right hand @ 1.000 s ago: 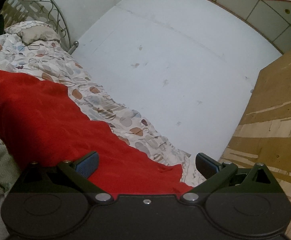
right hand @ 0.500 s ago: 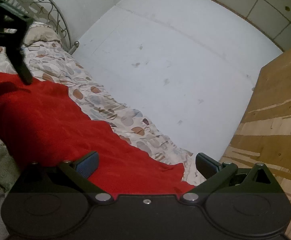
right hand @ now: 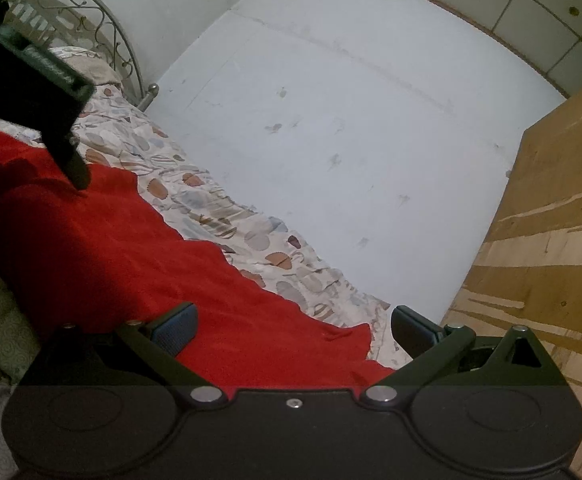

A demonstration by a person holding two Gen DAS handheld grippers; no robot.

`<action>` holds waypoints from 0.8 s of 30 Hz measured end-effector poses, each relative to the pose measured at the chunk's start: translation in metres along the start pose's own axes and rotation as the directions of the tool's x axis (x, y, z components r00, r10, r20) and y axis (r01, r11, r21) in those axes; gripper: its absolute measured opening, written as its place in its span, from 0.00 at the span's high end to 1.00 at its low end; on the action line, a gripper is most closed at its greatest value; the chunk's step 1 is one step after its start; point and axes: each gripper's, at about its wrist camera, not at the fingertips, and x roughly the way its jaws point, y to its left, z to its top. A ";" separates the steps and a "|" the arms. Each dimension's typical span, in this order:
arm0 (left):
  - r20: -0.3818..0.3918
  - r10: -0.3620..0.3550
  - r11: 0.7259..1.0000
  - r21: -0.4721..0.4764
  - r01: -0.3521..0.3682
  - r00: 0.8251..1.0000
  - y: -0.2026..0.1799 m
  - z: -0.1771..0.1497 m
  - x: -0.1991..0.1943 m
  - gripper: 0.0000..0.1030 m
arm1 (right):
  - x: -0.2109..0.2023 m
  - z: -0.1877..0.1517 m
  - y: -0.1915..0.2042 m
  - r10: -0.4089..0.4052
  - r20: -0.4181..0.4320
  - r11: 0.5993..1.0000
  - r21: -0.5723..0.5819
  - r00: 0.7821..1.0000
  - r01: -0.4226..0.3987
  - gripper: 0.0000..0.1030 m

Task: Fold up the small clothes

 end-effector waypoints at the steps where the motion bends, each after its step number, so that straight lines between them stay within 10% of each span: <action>1: 0.017 0.008 0.999 0.036 -0.009 1.000 -0.006 -0.001 0.000 0.01 | 0.002 0.000 0.000 -0.001 0.000 1.000 -0.001 1.000 0.001 0.00; 17: 0.050 0.097 0.995 0.030 -0.099 0.994 0.006 -0.017 -0.019 0.00 | 0.002 0.000 -0.003 0.019 -0.005 1.000 0.021 1.000 -0.019 0.00; 21: 0.150 0.239 0.967 0.048 -0.249 0.959 0.007 -0.012 -0.020 0.00 | 0.002 0.000 -0.002 0.011 -0.001 1.000 0.012 1.000 -0.011 0.00; 24: 0.132 0.192 0.978 0.050 -0.200 0.972 0.018 0.003 -0.006 0.00 | 0.002 0.000 -0.002 0.012 -0.001 1.000 0.014 1.000 -0.012 0.00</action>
